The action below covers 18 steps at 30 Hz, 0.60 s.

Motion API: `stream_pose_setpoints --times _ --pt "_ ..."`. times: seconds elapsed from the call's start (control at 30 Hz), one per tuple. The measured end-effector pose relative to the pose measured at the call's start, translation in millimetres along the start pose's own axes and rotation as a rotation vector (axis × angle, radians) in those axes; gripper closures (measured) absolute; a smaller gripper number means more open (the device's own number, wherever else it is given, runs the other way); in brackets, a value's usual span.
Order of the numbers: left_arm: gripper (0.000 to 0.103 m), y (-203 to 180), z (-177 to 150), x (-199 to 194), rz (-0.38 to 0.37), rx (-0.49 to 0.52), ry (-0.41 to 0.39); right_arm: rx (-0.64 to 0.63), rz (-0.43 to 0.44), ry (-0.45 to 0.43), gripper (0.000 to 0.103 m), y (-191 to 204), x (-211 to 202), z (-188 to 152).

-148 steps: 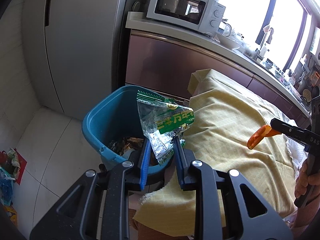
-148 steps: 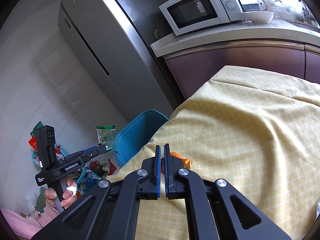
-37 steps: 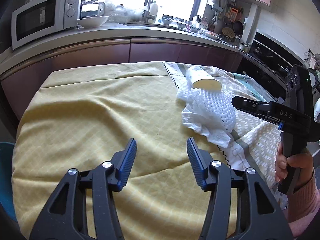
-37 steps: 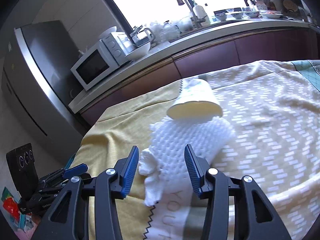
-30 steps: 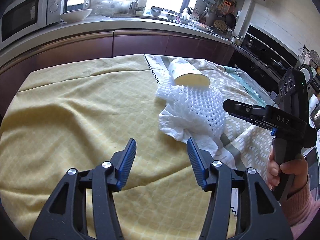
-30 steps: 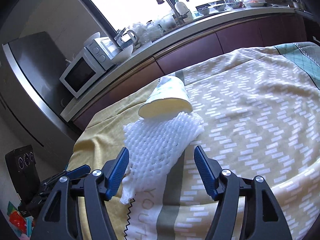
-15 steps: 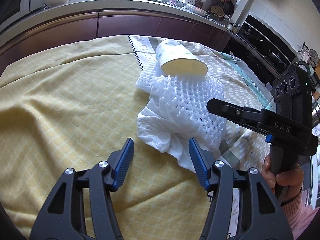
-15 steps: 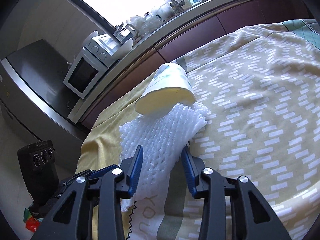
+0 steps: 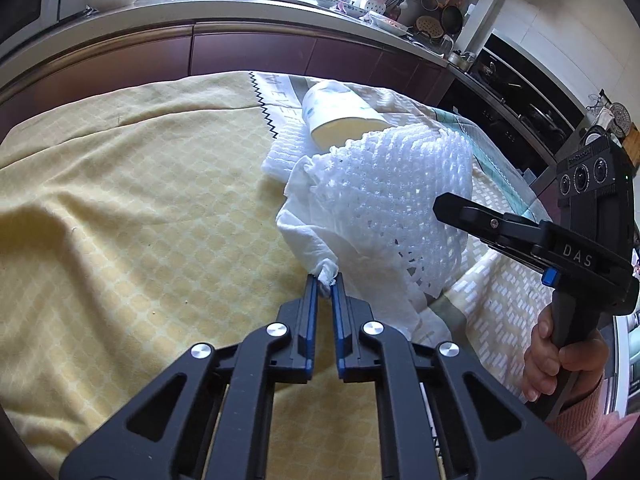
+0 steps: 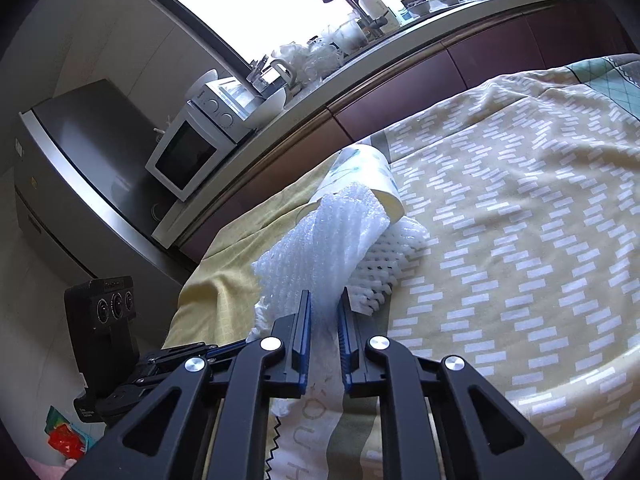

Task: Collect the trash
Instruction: 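Lift the tissue and foam net off the table toward the teal bin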

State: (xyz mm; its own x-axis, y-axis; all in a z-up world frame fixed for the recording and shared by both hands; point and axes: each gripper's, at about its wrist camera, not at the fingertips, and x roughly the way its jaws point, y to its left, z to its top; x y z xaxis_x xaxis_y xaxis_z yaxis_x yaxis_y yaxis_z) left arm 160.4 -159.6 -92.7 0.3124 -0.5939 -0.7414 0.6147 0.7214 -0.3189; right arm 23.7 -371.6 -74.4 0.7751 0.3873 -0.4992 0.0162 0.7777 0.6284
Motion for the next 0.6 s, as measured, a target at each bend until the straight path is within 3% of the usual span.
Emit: stream_pose_setpoints --times 0.6 --pt "0.097 30 -34 -85 0.084 -0.035 -0.137 -0.078 0.099 -0.034 0.093 42 -10 4"
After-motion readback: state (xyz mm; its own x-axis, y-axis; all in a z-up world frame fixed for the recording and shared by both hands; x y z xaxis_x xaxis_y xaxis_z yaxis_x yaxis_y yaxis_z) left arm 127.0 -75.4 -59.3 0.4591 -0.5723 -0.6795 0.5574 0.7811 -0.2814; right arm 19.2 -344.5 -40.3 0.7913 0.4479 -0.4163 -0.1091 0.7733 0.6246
